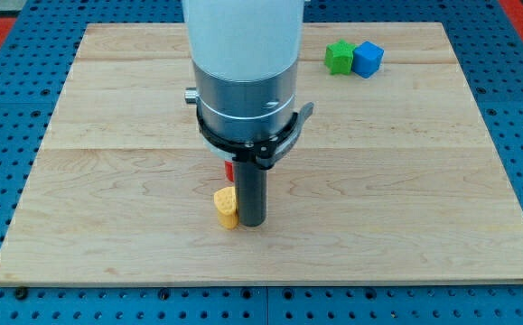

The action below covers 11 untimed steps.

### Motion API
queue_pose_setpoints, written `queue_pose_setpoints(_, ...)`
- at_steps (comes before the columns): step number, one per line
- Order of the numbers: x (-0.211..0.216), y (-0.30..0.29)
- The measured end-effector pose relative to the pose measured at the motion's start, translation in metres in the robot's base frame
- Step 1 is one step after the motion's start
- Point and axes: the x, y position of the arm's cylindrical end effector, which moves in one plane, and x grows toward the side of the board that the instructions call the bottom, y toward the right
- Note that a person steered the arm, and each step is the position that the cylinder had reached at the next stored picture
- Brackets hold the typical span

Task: Move the blue cube towards the bottom left

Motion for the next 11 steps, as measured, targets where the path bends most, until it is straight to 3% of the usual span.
queue_pose_setpoints(1, -0.01, 0.009)
queue_pose_setpoints(2, -0.061, 0.097)
queue_pose_setpoints(4, -0.236, 0.291)
queue_pose_setpoints(6, -0.301, 0.254)
queue_pose_setpoints(7, -0.305, 0.199)
queue_pose_setpoints(11, -0.237, 0.152)
